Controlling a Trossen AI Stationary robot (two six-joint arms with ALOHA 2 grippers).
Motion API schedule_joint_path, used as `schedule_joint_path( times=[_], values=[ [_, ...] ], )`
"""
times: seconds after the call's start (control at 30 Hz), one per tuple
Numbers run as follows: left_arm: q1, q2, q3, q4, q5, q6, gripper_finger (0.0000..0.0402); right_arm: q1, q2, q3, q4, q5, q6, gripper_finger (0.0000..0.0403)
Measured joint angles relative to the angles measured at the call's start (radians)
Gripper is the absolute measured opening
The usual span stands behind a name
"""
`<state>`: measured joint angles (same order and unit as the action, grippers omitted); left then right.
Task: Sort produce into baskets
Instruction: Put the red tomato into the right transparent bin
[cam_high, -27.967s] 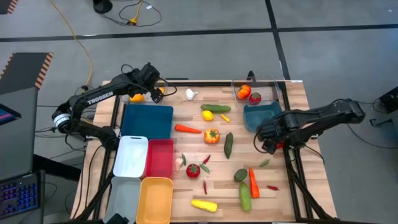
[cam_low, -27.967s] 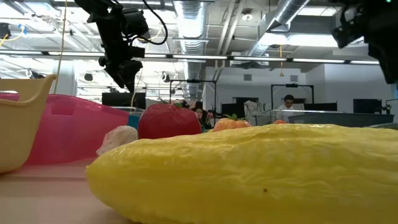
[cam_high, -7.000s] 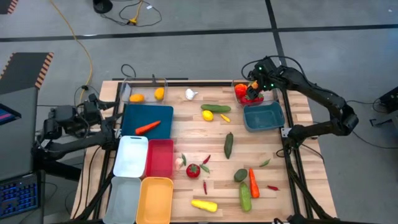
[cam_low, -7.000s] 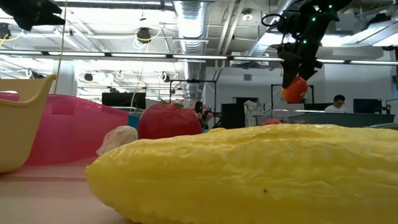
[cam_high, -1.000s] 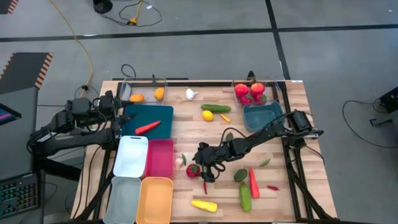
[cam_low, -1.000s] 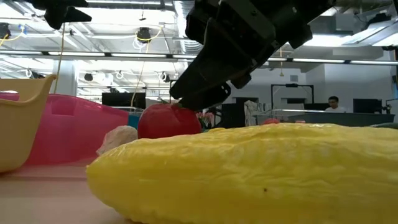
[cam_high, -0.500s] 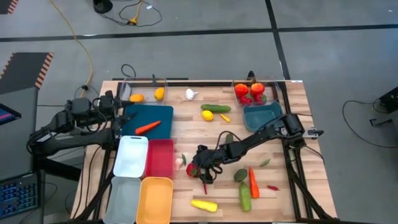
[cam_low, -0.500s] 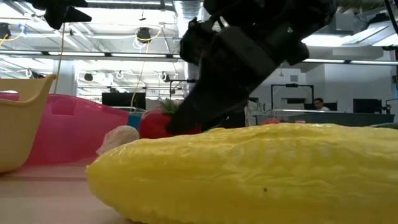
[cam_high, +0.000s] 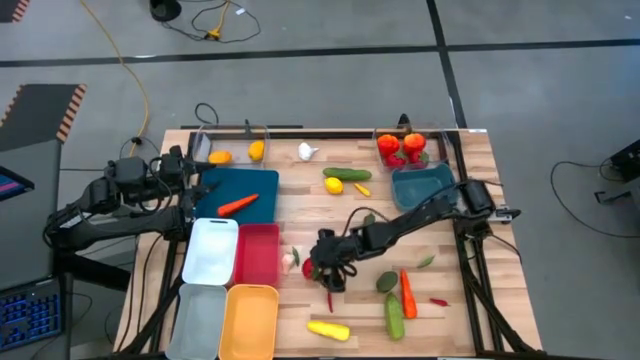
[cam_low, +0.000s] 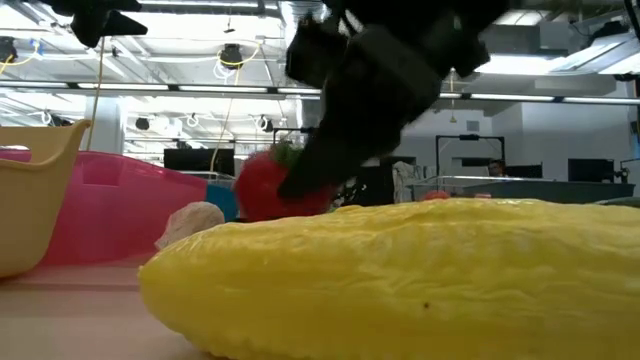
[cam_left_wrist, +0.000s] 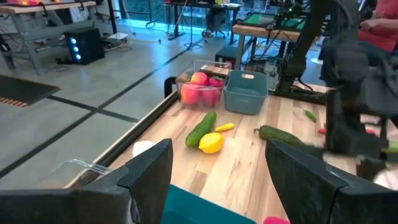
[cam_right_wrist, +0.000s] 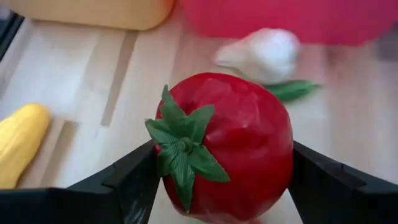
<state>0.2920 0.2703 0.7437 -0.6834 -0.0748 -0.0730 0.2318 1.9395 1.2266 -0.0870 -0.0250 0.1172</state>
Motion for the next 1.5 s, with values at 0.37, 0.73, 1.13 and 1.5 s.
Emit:
schedule_joint_path(
  times=[0.37,0.73,1.13,1.5],
  values=[
    [0.0,0.0,0.0,-0.001,0.009,0.0,0.0244,-0.164,-0.349,0.084,-0.509,0.302,-0.137,0.0327],
    [0.0,0.067,0.0,0.006,0.013,0.001,0.0244,-0.571,-0.562,0.083,-0.79,0.372,-0.069,0.0333],
    [-0.001,0.285,0.0,0.194,0.189,0.032,0.0235,-0.879,-0.508,0.055,-0.856,0.334,-0.044,0.0335],
    [-0.057,0.548,0.0,0.296,0.203,0.114,0.0225,-0.936,-0.495,0.056,-0.863,0.335,-0.047,0.0336]
  ],
)
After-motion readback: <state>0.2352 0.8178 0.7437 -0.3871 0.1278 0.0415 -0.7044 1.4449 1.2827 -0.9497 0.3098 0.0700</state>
